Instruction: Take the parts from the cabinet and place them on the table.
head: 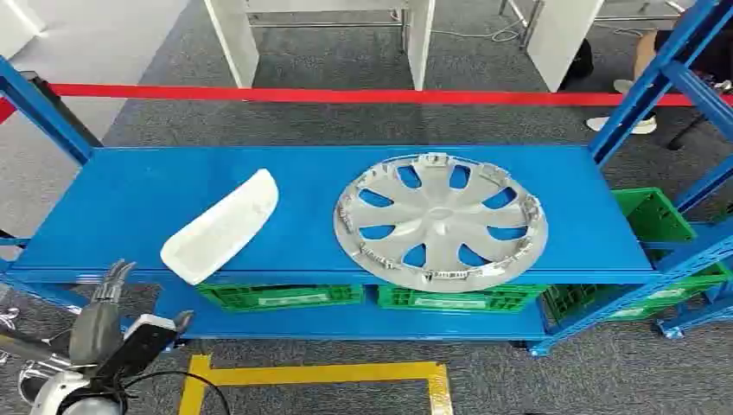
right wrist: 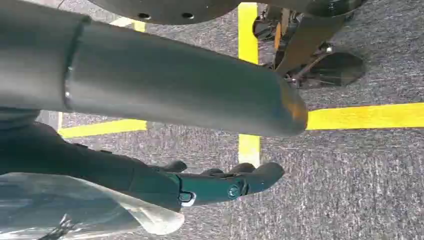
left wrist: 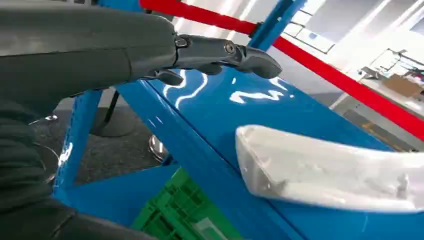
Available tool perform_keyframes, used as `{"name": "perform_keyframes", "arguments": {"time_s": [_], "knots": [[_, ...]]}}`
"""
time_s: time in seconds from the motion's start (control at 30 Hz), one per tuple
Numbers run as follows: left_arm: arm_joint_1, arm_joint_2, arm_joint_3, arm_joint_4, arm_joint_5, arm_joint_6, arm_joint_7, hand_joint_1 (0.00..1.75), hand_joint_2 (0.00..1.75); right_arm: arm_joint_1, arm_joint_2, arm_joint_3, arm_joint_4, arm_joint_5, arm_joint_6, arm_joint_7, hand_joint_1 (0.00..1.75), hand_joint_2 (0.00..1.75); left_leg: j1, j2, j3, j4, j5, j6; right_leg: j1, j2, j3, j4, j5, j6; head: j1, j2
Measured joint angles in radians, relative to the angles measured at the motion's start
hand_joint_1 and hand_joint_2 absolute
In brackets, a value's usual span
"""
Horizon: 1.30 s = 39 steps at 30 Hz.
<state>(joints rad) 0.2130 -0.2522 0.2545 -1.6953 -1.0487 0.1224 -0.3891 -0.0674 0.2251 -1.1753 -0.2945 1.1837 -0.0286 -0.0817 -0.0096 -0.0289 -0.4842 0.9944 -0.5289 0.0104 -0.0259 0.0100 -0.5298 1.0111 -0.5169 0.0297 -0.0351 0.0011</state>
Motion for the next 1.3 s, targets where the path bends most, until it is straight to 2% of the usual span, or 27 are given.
{"name": "perform_keyframes", "arguments": {"time_s": [0.43,0.63,0.73,1.0,1.3], "knots": [[-0.025,0.087,-0.133,0.047,-0.173,0.066,0.109,0.00,1.75,0.000,-0.006,-0.006,-0.006,0.019,0.003,0.009,0.00,0.00,0.000,0.000,0.000,0.000,0.000,0.000,0.000,0.000,0.000,0.000,0.000,0.000,0.000,0.000],[-0.037,0.125,-0.171,0.056,-0.192,0.073,0.129,0.00,1.75,0.000,-0.012,-0.013,-0.006,0.024,0.005,0.008,0.00,0.00,0.000,0.000,0.000,0.000,0.000,0.000,0.000,0.000,0.000,0.000,0.000,0.000,0.000,0.000],[-0.044,0.145,-0.184,0.063,-0.208,0.082,0.158,0.00,1.75,0.000,-0.014,-0.019,-0.006,0.029,0.005,0.008,0.00,0.00,0.000,0.000,0.000,0.000,0.000,0.000,0.000,0.000,0.000,0.000,0.000,0.000,0.000,0.000],[-0.110,0.188,-0.173,0.104,-0.236,0.083,0.208,0.00,1.75,-0.001,-0.023,-0.030,-0.006,0.046,0.010,0.007,0.00,0.00,0.000,0.000,0.000,0.000,0.000,0.000,0.000,0.000,0.000,0.000,0.000,0.000,0.000,0.000],[-0.174,0.201,-0.122,0.198,-0.263,0.087,0.225,0.00,1.75,-0.003,-0.031,-0.037,-0.006,0.048,0.010,0.002,0.00,0.00,0.000,0.000,0.000,0.000,0.000,0.000,0.000,0.000,0.000,0.000,0.000,0.000,0.000,0.000]]}}
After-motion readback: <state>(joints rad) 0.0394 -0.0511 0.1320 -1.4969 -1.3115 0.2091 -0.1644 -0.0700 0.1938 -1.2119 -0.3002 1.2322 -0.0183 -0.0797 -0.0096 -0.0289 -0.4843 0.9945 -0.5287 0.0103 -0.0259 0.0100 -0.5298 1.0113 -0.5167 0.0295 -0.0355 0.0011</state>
